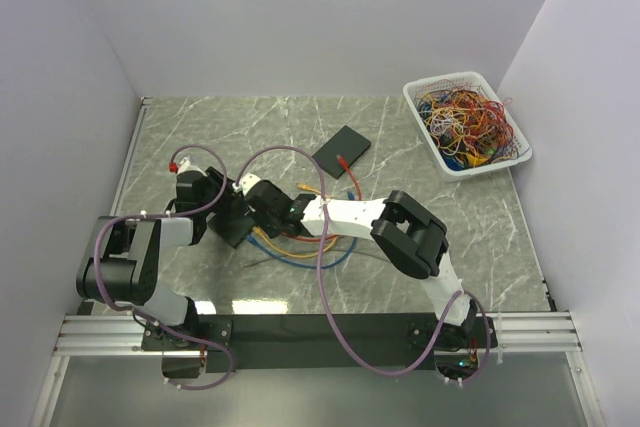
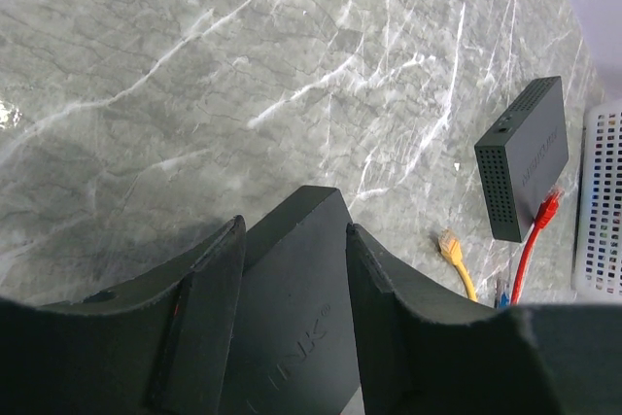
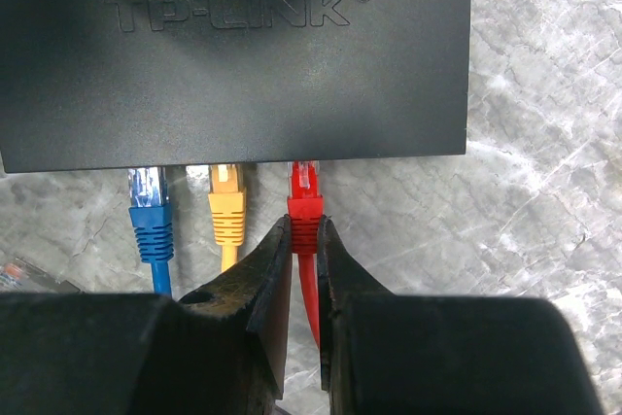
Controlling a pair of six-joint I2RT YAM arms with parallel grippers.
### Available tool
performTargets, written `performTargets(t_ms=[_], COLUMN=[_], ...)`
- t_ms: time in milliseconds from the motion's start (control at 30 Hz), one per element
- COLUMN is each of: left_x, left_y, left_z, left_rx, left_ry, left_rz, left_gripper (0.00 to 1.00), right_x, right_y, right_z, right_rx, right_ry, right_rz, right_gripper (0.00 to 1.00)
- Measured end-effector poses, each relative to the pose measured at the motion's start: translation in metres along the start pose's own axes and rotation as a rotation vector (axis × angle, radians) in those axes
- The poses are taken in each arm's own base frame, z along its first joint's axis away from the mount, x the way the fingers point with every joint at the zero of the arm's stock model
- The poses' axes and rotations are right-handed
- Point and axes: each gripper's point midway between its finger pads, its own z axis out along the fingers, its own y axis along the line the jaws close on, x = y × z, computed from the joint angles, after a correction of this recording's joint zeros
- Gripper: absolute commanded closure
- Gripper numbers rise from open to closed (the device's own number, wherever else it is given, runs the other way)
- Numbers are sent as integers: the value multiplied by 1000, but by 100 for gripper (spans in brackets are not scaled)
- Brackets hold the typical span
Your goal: Insert the plug into the switch port
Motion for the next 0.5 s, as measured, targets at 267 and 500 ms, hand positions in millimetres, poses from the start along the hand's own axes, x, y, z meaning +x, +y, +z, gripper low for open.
performTargets(t_ms=[267, 500], left_x=[0, 0], left_y=[0, -1], left_z=[1, 2], left_rx=[5, 7], left_ry=[-3, -2], left_rz=[1, -1], left_gripper=[48, 49], right_x=[0, 1], right_y=[0, 0], right_z=[0, 3], right_rx=[1, 2], right_ry=[-1, -16], right_rz=[0, -4], right_gripper=[100, 100])
